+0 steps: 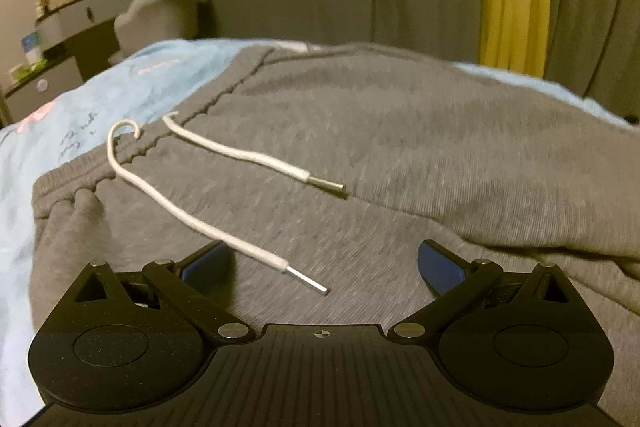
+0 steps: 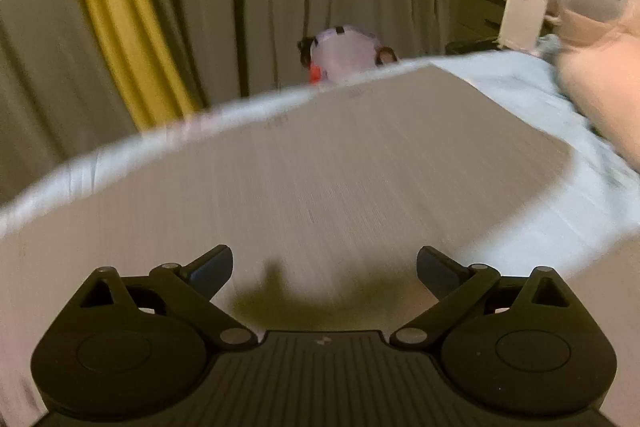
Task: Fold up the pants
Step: 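Move the right tool to the pant leg hem and close on it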
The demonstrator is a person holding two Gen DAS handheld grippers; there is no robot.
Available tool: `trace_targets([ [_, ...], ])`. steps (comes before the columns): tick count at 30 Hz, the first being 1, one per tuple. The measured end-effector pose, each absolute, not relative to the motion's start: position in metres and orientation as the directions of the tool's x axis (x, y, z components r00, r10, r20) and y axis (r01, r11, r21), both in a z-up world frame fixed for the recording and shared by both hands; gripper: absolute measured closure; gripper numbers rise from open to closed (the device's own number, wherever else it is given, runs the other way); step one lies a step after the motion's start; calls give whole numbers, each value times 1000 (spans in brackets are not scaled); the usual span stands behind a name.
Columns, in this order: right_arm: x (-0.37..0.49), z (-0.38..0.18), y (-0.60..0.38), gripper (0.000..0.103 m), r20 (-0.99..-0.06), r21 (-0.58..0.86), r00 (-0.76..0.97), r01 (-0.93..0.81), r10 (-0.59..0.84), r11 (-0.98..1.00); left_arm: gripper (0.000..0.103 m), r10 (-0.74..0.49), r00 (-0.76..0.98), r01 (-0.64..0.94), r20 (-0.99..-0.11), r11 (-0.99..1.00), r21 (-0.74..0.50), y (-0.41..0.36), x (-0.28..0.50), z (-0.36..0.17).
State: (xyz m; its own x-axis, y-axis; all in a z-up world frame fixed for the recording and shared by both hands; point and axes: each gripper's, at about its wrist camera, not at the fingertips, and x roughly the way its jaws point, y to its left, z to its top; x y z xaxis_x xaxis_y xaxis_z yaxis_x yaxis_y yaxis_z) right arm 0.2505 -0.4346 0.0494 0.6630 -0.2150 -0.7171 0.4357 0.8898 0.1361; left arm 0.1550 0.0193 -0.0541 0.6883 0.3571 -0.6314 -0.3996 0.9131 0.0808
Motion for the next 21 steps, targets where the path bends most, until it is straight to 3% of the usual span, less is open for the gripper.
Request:
trace_targets([
  [5,360,51,-447,14,-692,138,678,462,-248,876,0,384,710,-422,-591,903,80,15,153,-60],
  [7,388,44,-461,32,-708,123,642,522,-294,844,0,388,715,-425,-581,902,80,14,153,-62],
  [10,411,25,-488,48,-755,161,578,621,-310,767,0,397,717,-427,-573,900,91,10,152,-62],
  [12,417,12,-502,50,-781,184,539,682,-316,708,0,399,718,-427,-570,900,93,10,152,-63],
  [15,410,9,-514,49,-750,281,583,710,-314,646,0,396,719,-426,-572,901,88,12,152,-64],
  [19,428,3,-515,48,-769,226,538,735,-347,639,0,389,720,-425,-574,902,79,13,152,-64],
  [20,433,3,-514,52,-769,208,529,738,-359,642,0,390,721,-425,-574,902,79,13,152,-64],
  [21,436,2,-511,73,-770,170,512,741,-381,650,0,389,720,-425,-575,902,79,14,152,-64],
])
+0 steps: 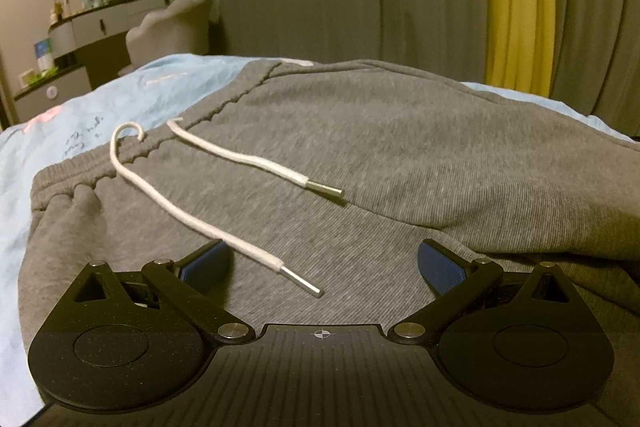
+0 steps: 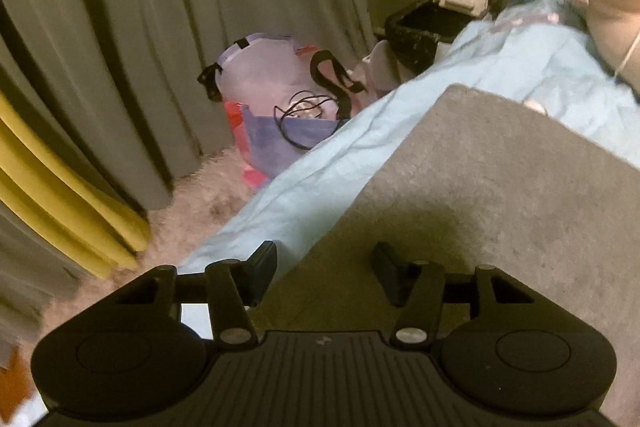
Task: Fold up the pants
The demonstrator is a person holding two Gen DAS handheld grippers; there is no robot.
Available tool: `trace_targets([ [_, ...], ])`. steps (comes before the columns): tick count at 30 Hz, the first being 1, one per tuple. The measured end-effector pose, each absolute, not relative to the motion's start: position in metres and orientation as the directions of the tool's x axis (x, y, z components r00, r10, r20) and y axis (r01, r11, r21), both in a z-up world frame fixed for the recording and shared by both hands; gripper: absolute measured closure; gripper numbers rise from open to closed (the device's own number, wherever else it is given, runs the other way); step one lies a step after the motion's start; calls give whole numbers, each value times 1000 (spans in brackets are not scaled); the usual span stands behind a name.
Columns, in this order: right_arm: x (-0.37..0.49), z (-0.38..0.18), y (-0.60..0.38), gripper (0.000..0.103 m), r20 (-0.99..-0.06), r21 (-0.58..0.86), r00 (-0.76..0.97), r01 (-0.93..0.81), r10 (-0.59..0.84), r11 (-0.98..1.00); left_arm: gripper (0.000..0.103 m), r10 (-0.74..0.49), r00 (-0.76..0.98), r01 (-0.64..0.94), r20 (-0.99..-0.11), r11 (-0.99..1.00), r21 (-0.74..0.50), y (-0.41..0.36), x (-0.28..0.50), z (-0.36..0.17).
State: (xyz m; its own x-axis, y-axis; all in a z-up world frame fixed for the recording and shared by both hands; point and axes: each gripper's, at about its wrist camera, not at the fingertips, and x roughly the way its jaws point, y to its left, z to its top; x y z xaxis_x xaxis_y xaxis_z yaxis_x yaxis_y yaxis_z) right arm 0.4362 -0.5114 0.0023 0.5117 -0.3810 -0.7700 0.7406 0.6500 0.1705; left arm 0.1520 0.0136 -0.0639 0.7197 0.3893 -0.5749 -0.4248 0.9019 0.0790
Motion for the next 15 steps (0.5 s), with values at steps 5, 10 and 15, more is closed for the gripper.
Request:
trace_targets([
  [5,411,15,-518,97,-757,185,527,740,-386,647,0,382,721,-424,-578,903,69,15,153,-65],
  [10,313,66,-499,98,-602,257,697,631,-390,732,0,352,717,-411,-602,911,43,22,157,-62],
  [15,143,82,-483,98,-483,405,793,579,-373,708,0,341,736,-425,-585,905,-7,30,150,-50],
])
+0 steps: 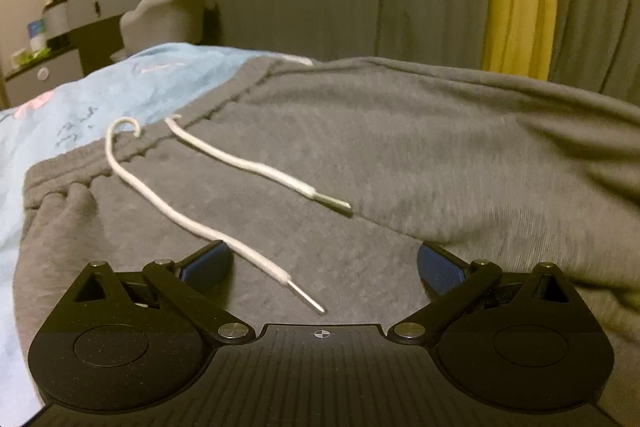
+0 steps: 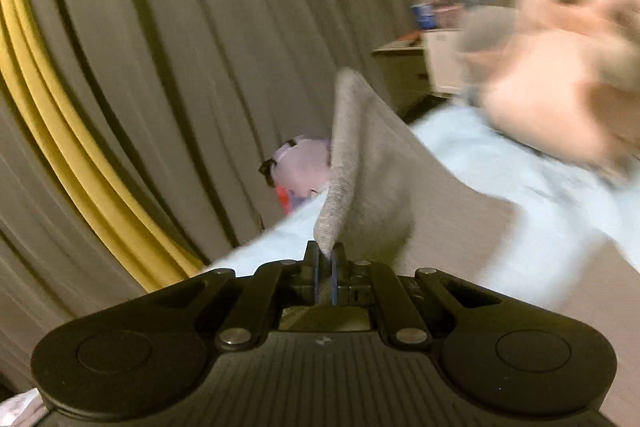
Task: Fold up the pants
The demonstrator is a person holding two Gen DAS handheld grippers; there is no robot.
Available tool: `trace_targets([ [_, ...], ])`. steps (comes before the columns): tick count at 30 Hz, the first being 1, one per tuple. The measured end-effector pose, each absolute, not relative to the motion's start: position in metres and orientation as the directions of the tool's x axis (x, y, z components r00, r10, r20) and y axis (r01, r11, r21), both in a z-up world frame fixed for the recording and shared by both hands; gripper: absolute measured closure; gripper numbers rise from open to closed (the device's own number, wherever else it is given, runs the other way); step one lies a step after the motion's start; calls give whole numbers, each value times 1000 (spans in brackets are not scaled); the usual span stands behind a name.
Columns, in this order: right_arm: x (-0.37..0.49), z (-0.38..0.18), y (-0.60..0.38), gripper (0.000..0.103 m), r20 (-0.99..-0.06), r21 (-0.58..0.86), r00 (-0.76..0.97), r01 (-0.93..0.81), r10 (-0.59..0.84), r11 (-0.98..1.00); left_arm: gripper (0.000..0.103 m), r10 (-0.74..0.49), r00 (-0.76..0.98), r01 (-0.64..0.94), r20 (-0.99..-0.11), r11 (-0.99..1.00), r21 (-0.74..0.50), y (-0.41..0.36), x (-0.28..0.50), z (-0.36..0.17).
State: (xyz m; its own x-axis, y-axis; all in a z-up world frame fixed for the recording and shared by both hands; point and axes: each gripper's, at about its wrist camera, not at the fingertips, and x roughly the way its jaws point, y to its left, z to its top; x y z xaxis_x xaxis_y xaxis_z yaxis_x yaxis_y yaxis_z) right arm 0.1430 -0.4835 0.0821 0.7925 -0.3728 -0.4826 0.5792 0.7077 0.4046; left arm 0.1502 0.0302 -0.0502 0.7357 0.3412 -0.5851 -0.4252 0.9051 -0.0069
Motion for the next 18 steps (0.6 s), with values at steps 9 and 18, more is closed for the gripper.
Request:
trace_targets([
  [9,50,-6,-489,98,-692,370,646,700,-321,611,0,229,863,-336,-451,926,-173,53,135,10],
  [18,34,-16,-515,87,-623,539,730,661,-281,522,4,-229,754,-307,-615,705,-639,132,265,12],
])
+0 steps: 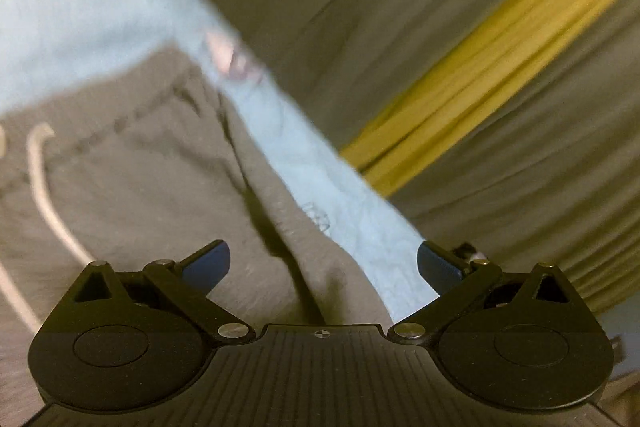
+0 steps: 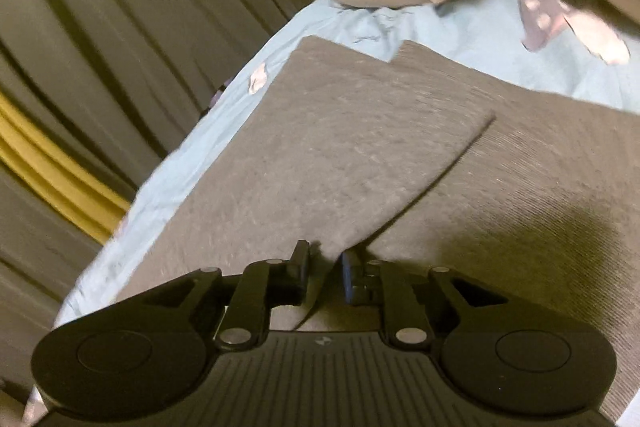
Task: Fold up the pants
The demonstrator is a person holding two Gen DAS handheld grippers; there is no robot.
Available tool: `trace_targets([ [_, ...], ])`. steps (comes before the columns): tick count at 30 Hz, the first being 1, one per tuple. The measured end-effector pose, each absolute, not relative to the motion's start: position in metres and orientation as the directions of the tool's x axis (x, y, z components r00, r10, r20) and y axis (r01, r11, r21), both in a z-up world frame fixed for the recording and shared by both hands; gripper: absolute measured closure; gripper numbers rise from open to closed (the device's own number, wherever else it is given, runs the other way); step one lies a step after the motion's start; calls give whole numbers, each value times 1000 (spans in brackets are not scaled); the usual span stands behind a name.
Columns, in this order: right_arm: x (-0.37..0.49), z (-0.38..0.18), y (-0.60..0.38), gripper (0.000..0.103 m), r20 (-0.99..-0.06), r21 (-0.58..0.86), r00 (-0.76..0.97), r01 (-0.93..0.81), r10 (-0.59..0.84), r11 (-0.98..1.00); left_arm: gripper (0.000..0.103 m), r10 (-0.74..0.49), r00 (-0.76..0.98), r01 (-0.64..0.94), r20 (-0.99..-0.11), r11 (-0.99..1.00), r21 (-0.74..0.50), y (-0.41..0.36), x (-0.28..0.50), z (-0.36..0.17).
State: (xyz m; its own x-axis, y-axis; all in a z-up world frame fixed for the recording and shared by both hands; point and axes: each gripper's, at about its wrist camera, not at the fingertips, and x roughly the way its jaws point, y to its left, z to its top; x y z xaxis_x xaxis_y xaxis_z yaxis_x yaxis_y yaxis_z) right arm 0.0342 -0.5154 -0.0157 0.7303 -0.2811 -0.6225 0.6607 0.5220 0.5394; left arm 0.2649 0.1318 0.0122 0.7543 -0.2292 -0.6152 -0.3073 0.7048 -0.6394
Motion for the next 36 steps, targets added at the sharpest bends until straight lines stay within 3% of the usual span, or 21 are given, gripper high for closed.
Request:
trace_targets([
  [2,29,-18,-523,87,-618,578,739,658,-268,483,34,-238,701,-355,-673,702,-618,134,290,-1],
  [5,26,-20,-528,86,-610,593,742,661,-279,460,37,-240,658,-359,-714,733,-578,129,316,-14],
  [7,31,-21,-530,75,-611,592,741,661,-277,461,38,-247,639,-337,-729,762,-553,119,333,-17],
  [9,35,-22,-532,65,-602,608,752,650,-268,456,55,-261,610,-325,-748,779,-536,112,344,-19],
  [10,37,-20,-533,64,-598,609,755,647,-270,460,75,-257,600,-324,-758,788,-523,110,348,-19],
  [11,40,-18,-534,64,-598,596,751,651,-282,470,86,-250,591,-323,-767,798,-509,111,350,-18],
  [12,43,-16,-533,68,-599,574,746,654,-292,493,87,-249,589,-321,-769,801,-505,112,350,-16],
  [13,48,-14,-534,85,-604,552,740,656,-296,514,92,-249,605,-310,-757,802,-511,116,348,-13],
  [14,52,-12,-535,97,-618,527,727,666,-301,527,93,-243,627,-297,-740,803,-516,125,339,-3],
  [17,59,-6,-545,98,-665,495,695,685,-274,535,94,-249,706,-199,-663,829,-523,132,304,35],
  [24,-2,77,-538,98,-475,545,820,560,-320,624,94,-322,810,2,-490,837,-547,155,172,89],
  [29,-73,68,-537,98,-490,534,812,568,-318,626,93,-334,765,-46,-551,825,-564,174,79,44],
  [33,-87,14,-550,98,-674,516,698,679,-242,523,92,-251,657,-204,-711,849,-488,179,59,-7],
  [36,-83,-5,-547,97,-733,448,638,714,-237,538,79,-235,648,-283,-724,808,-516,188,56,-19],
])
